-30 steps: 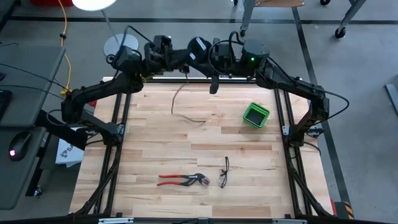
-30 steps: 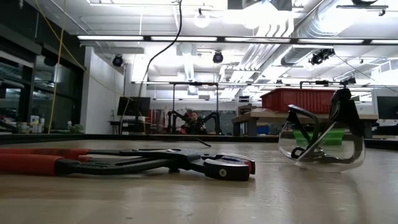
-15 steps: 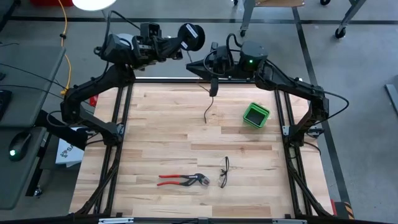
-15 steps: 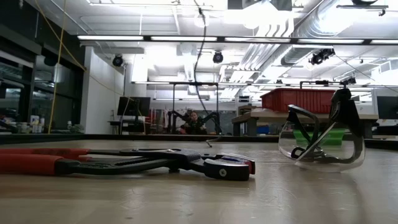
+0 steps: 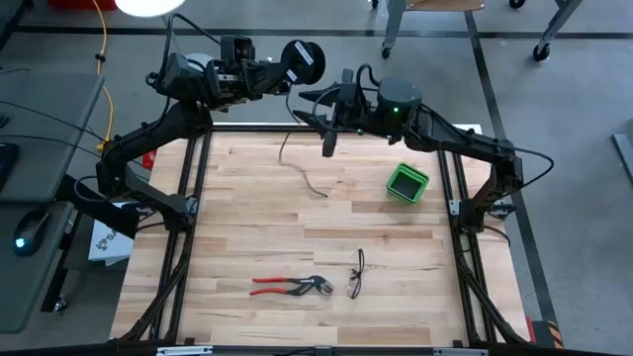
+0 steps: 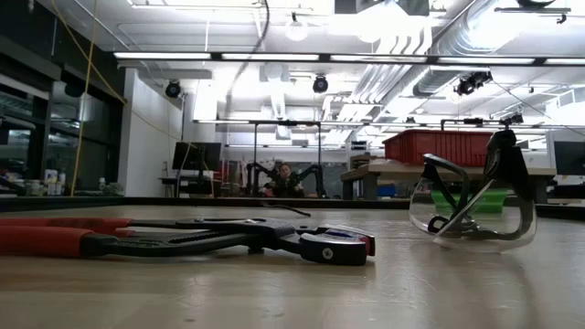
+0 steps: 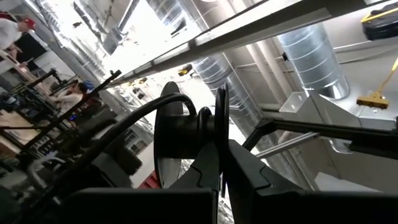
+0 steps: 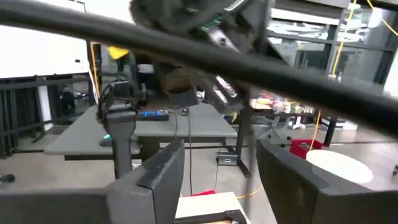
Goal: Coil cords
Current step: Coil the black wire onto the black spool
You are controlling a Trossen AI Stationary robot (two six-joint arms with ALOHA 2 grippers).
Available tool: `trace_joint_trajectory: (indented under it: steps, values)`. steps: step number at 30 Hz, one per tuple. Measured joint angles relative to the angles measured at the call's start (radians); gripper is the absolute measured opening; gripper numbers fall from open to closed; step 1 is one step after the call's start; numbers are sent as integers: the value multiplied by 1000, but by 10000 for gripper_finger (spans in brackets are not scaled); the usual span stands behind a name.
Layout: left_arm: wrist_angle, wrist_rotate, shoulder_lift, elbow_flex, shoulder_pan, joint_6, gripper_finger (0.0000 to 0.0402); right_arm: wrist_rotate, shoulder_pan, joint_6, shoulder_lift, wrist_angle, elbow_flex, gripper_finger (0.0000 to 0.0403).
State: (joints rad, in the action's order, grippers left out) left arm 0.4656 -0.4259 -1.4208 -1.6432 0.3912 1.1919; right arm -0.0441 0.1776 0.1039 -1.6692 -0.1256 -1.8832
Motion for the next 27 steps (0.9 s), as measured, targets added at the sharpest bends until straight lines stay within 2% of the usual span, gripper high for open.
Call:
trace_joint_trajectory:
  steps: [6,15,18,22,27]
  values:
    - [1,8,0,0,-5,0,1,-62,8,5,-48,41,-1,193]
    - [2,15,0,0,-13,-19,1,-4,19,-90,-80,87,0,190]
    - [2,18,0,0,-13,-31,1,-7,10,-85,-79,82,0,151]
    - [2,30,0,0,-8,-52,1,-5,-9,-120,-78,55,0,29]
    - [2,48,0,0,12,-71,1,33,-43,-149,-77,10,0,5]
